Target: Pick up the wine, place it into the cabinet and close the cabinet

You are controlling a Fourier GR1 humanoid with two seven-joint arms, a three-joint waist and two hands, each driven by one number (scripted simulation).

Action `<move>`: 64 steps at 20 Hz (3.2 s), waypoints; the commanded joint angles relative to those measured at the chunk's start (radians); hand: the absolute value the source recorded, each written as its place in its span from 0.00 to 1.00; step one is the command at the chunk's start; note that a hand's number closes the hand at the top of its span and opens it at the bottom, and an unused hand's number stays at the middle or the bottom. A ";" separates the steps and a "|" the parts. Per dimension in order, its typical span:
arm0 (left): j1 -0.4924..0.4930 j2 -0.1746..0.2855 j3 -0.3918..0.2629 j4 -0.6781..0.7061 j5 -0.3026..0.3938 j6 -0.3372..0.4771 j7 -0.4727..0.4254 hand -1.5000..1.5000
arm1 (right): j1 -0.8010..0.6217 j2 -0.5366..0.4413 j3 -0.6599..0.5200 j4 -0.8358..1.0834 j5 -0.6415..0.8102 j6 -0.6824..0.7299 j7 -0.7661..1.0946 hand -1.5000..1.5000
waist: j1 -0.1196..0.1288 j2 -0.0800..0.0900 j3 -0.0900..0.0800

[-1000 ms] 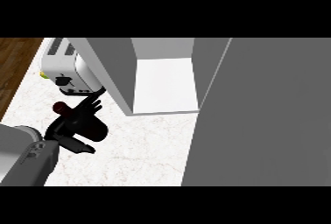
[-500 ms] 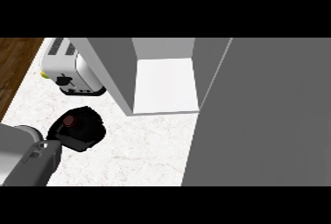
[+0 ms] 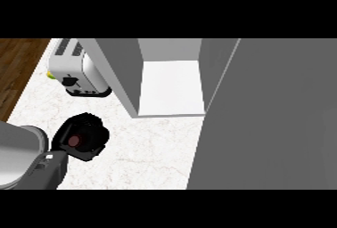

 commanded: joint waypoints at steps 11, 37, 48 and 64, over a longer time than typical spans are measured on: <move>0.269 -0.209 -0.051 -0.432 0.099 0.134 0.126 1.00 | 0.083 -0.069 0.044 -0.174 0.113 -0.053 0.035 0.00 | 0.026 -0.004 0.000; 0.283 -0.286 -0.351 -0.914 0.104 0.641 0.467 1.00 | 0.224 -0.162 0.063 -0.229 0.062 -0.064 -0.102 0.00 | 0.004 0.003 -0.001; 0.020 -0.286 -0.295 -0.716 0.077 0.671 0.518 1.00 | 0.246 -0.174 0.006 -0.213 -0.012 -0.040 -0.169 0.00 | 0.000 0.007 -0.001; -0.217 -0.286 -0.322 -0.329 0.232 0.734 0.349 1.00 | 0.306 -0.184 0.043 -0.203 -0.019 -0.012 -0.237 0.00 | -0.015 0.010 -0.002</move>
